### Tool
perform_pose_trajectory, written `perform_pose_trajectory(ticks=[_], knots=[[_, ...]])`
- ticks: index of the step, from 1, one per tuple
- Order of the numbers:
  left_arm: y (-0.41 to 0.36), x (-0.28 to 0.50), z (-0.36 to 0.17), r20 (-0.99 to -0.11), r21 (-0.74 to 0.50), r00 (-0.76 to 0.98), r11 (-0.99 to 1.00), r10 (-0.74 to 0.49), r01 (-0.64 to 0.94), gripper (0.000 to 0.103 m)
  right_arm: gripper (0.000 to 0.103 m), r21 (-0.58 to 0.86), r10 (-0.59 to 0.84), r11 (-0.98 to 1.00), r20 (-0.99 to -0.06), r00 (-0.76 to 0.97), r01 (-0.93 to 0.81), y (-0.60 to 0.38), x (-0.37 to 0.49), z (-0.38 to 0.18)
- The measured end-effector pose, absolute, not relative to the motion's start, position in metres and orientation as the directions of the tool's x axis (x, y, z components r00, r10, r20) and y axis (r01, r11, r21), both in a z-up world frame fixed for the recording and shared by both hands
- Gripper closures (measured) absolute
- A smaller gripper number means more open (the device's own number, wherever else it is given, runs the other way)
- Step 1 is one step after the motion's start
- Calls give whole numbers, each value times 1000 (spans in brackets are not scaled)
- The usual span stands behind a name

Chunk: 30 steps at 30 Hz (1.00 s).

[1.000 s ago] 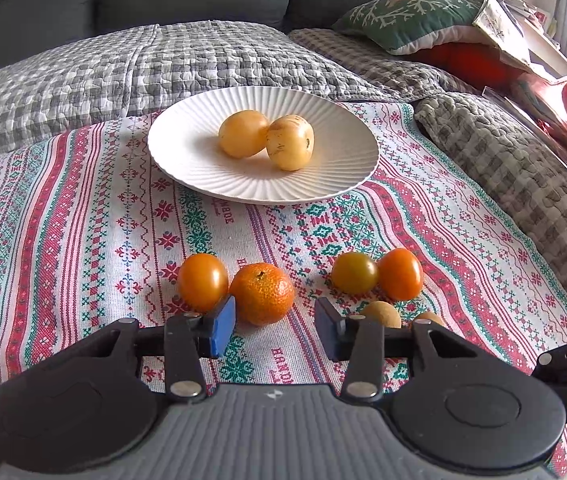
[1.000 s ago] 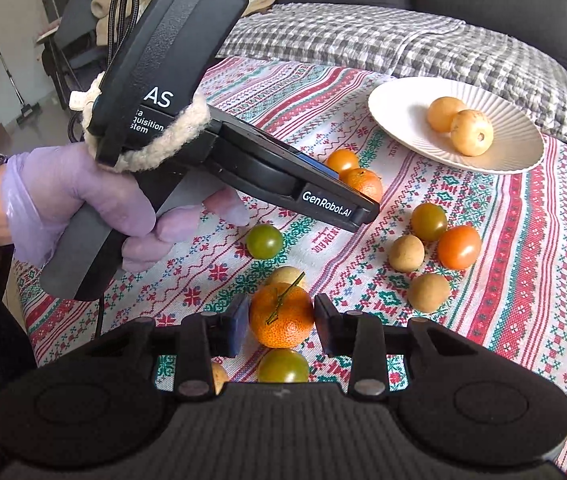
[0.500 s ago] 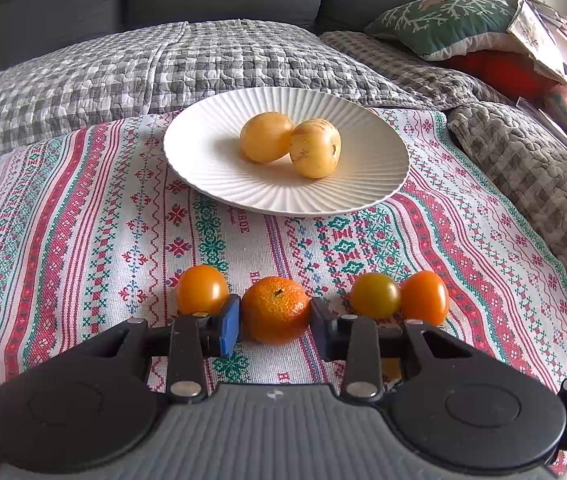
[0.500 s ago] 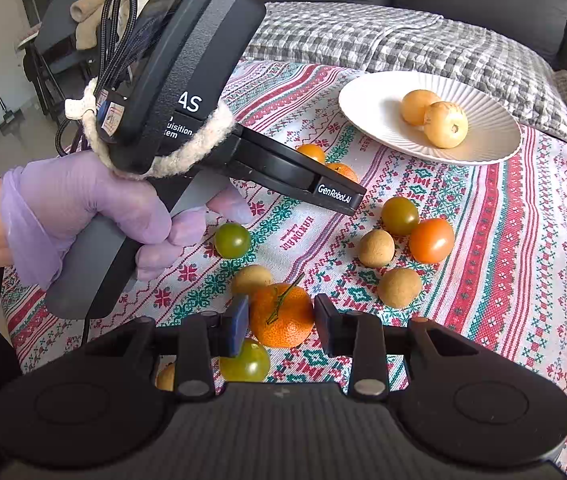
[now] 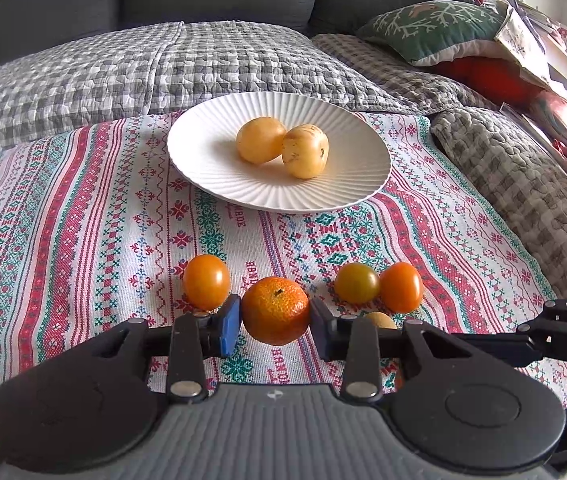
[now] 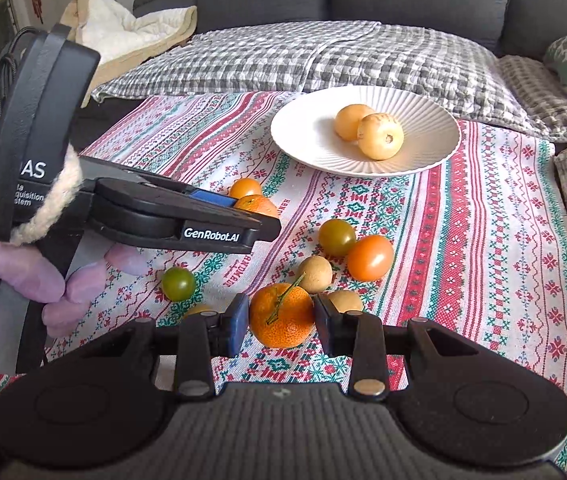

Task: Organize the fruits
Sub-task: 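Carry both tangerines over the white plate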

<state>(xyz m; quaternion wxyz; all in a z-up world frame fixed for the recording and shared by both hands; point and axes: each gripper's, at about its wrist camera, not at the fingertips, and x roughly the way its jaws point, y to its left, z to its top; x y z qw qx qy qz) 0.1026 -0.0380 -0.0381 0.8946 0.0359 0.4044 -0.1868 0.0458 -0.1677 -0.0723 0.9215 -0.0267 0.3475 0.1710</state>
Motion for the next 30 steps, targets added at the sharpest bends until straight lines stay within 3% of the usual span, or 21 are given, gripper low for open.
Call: perform_pose_trajectory(ticks=[14,30], knots=[[-27,109,-16,-701,-129,643,942,-307,309,73,71,102,173,985,-608,775,-140,-181,68,-61],[-57,178,-25,-660,-46,678,919,-322,391,72,71,241,194,967,-479,856,-84,-221,136,-48]])
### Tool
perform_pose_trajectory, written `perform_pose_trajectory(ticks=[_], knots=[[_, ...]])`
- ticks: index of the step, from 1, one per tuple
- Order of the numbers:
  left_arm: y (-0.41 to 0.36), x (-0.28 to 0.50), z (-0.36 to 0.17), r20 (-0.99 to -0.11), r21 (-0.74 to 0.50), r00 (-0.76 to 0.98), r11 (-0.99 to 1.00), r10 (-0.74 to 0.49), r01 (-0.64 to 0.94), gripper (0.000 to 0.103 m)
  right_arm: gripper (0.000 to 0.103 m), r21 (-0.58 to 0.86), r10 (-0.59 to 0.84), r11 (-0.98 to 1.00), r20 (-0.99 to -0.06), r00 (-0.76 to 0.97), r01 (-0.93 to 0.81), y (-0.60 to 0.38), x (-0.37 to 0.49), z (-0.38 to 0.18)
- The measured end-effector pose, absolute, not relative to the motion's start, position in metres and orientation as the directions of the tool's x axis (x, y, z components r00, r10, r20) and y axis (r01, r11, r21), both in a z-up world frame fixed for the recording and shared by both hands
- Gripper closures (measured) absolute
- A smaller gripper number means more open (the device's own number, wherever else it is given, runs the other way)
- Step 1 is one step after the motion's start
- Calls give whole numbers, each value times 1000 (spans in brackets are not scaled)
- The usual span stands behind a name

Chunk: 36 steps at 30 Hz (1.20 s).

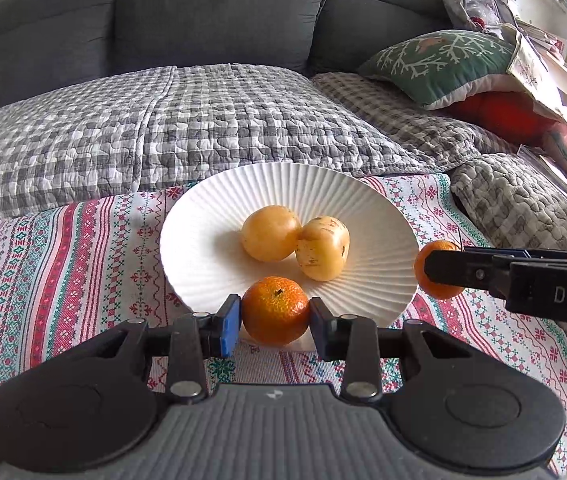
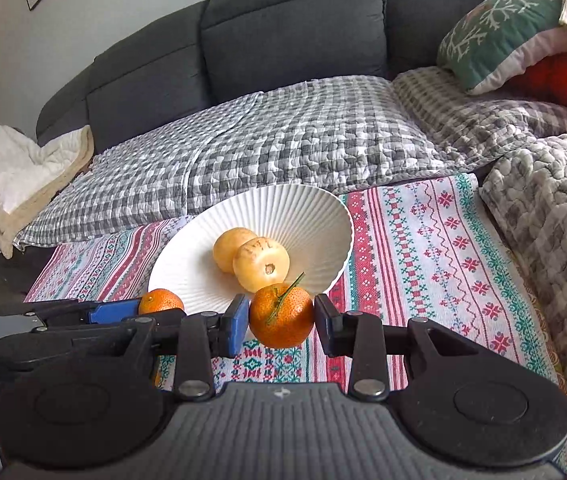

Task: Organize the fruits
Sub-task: 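Carry both tangerines over the white plate, then lower the tangerines into the plate and open both tools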

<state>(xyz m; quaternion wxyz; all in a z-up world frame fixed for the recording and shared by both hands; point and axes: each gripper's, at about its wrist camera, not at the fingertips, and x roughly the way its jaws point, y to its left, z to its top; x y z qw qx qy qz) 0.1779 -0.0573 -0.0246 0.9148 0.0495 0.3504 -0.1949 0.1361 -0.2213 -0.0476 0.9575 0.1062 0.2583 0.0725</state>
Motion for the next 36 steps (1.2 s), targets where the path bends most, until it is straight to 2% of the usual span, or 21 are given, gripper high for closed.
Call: perform_pose_trajectory(ticks=[4,11,24,25,27,29,36], knots=[[-63,195,-33,-667,-34,676,920,-313,391,72,71,184,195,975,-462,865,-122,-223,165,-45],[-69,208,-42,-668,-31,673,916,-317,401,72,71,135,166,984,-490,856,-113,-225,207,-49],[-72,214,-47,-667,-25,671,911,-323,413,70,67,88,143,990,-524,840,-114,-227,221,-52],[-72,214,-47,-668,-23,671,910,-321,413,69,65,87,140,990,-524,840,-111,-227,220,-52],[-72,212,-46,-671,-12,670,908,-317,418,63,54,87,133,991,-524,841,-102,-228,218,-51],[-71,209,-44,-671,-4,673,908,-313,418,53,50,81,126,992,-524,842,-98,-228,213,-49],[-60,194,-34,-668,-3,679,914,-304,406,33,34,112,114,992,-509,853,-66,-230,191,-36]])
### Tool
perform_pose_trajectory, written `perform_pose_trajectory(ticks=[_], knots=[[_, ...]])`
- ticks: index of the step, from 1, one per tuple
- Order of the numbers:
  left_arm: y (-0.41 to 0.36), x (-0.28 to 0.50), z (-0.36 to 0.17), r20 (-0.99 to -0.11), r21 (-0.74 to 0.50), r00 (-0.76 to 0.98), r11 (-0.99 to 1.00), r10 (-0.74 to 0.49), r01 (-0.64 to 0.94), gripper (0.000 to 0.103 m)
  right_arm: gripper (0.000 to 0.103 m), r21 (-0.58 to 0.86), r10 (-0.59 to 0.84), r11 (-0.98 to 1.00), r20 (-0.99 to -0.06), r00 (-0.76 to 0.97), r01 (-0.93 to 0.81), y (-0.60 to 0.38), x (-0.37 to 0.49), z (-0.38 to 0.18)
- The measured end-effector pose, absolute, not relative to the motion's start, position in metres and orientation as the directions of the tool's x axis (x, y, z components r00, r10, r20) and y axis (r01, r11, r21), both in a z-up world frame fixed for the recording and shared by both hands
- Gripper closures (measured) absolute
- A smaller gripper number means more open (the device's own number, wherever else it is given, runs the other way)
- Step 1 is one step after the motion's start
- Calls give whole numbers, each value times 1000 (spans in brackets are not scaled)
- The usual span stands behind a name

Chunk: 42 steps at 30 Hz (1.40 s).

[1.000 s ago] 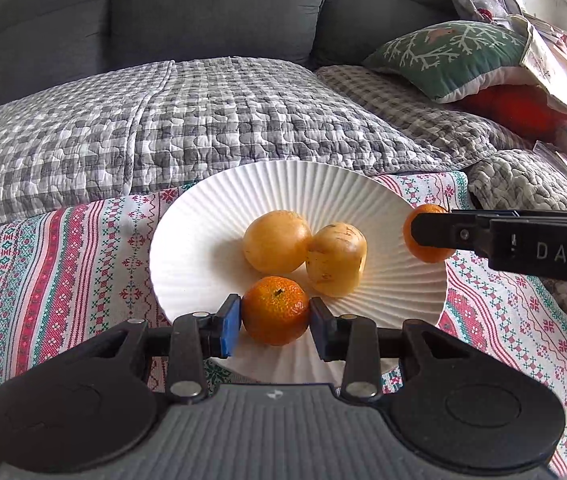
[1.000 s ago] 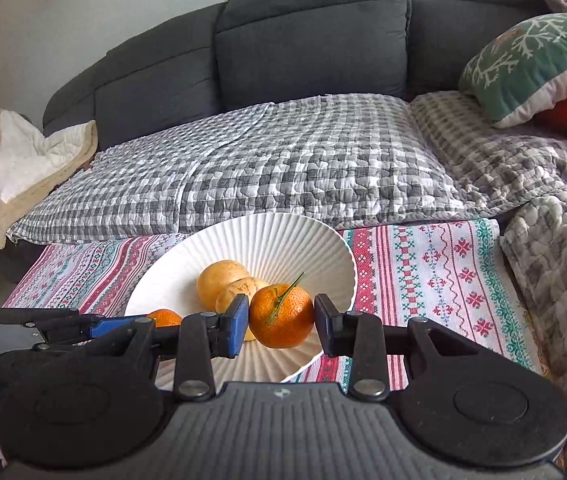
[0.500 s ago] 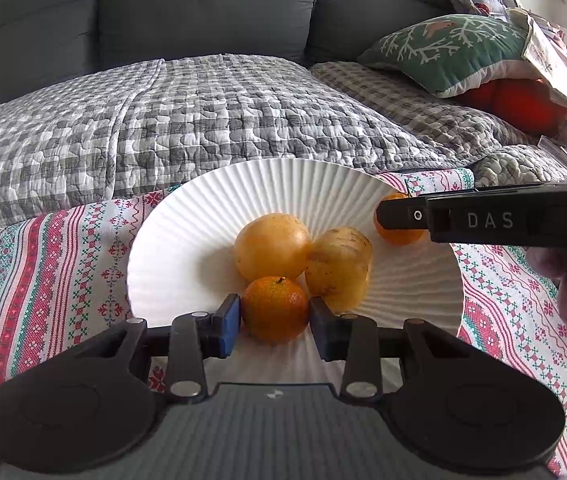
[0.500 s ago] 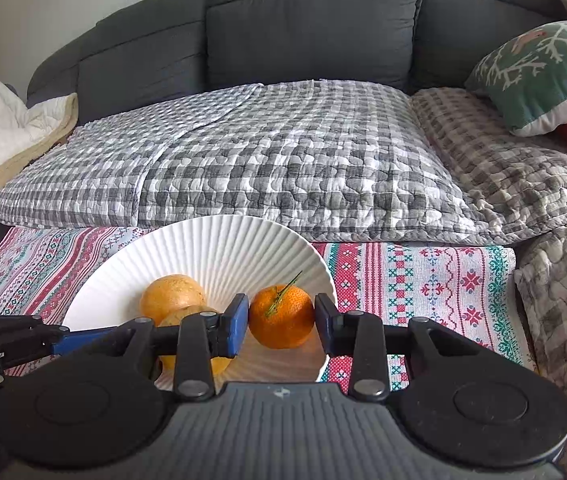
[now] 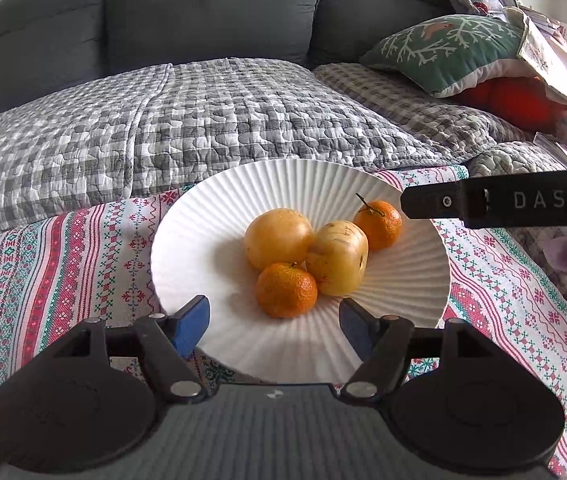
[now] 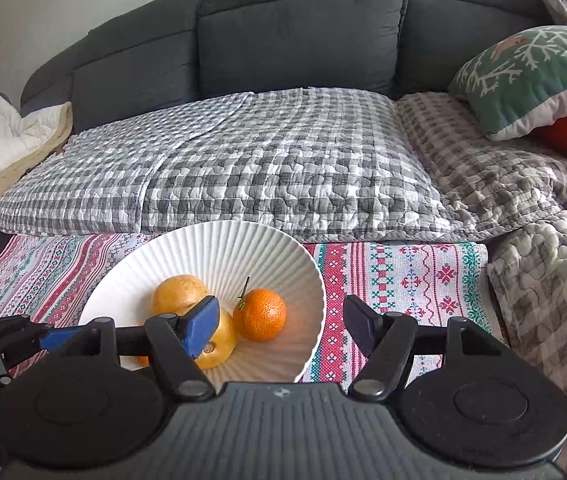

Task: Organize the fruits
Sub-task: 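Lower the tangerines into the plate and open both tools, then withdraw both tools and move toward the remaining small fruits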

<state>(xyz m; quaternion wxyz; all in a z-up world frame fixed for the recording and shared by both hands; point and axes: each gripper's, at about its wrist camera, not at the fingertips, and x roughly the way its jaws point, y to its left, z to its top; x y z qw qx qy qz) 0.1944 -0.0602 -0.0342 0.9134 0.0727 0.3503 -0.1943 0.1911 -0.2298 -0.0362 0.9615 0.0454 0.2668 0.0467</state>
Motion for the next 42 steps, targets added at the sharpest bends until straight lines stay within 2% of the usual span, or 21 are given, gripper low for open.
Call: perform_pose_trajectory(ticks=[5,9,13,22,32,36,42], knots=[[-51,176,-23,-672,9,680,914,-295,405,24,25,128,103,991,-514,852,-42,-224,172,-28],[-40,161,-13,-676,11,677,915,-291,404,22,21,122,86,992,-518,851,-26,-219,152,-24],[-28,142,-3,-678,24,677,913,-285,408,16,17,132,75,991,-535,842,-4,-215,132,-22],[14,93,10,-682,87,682,897,-263,432,13,12,176,47,982,-556,830,63,-195,71,-24],[80,41,18,-671,91,681,878,-295,470,10,5,256,-23,949,-525,851,183,-152,-1,-36],[107,19,17,-655,109,699,879,-288,464,7,3,247,-56,947,-500,864,204,-130,-28,-52],[149,-10,4,-636,67,718,907,-281,415,6,1,211,-123,945,-480,868,250,-109,-56,-81]])
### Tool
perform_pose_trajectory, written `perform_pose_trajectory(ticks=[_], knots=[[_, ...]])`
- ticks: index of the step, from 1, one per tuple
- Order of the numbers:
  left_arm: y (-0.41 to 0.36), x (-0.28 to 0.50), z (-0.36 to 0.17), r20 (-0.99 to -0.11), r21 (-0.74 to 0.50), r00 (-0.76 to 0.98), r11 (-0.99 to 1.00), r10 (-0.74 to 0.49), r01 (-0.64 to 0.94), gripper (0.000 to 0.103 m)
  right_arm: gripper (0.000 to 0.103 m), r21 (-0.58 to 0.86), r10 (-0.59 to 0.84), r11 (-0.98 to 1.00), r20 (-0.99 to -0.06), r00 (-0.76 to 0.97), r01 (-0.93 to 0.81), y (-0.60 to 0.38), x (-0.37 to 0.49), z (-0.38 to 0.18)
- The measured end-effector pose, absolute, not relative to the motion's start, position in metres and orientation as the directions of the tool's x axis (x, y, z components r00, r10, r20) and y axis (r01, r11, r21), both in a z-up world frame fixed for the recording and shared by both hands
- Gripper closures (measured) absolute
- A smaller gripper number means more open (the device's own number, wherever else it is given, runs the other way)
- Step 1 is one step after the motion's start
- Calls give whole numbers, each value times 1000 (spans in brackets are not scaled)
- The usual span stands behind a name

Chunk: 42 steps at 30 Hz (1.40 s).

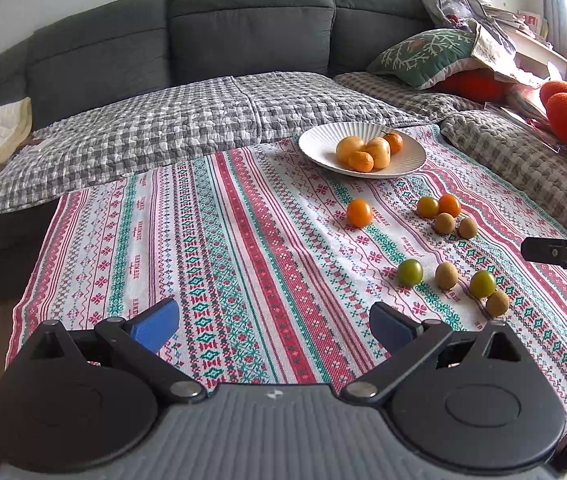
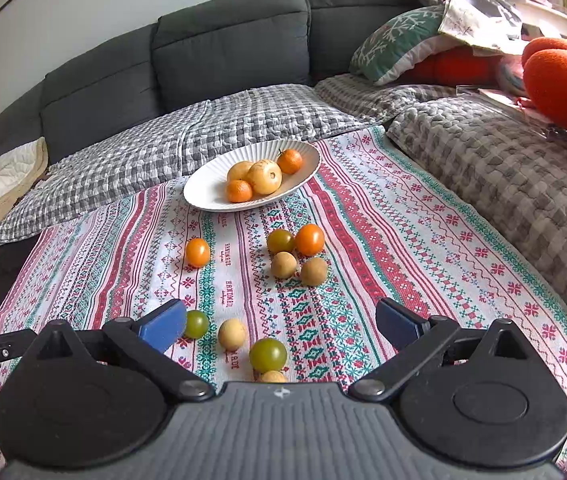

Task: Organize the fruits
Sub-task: 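Withdraw both tools and move toward the remaining small fruits, then grasp an orange cherry tomato with the left tool while the right tool grasps a tan round fruit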

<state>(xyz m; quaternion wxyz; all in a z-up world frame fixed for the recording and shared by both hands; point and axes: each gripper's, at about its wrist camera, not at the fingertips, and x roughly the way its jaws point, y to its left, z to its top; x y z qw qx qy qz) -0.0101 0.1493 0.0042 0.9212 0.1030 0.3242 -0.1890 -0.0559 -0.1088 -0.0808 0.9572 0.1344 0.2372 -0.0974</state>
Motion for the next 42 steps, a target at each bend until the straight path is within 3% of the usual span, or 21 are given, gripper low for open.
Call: perform_pose_trajectory(ticks=[15,20,24,34,42], knots=[[185,-43,-63,-607,-7,748,944,-267,331,9,1,191,-186,933,-472,862,306,-102,-79,-148],[184,-48,-76,-587,-28,772,960,-242,280,26,5,125,-212,948,-442,871,294,-94,-77,-153],[181,-50,-80,-561,-37,797,968,-224,247,33,13,93,-201,961,-420,885,262,-87,-69,-153],[174,-47,-79,-551,-49,816,983,-175,177,60,37,39,-203,970,-410,890,239,-80,-60,-151],[169,-37,-78,-566,-64,809,987,-159,150,65,54,54,-170,976,-414,894,210,-79,-55,-148]])
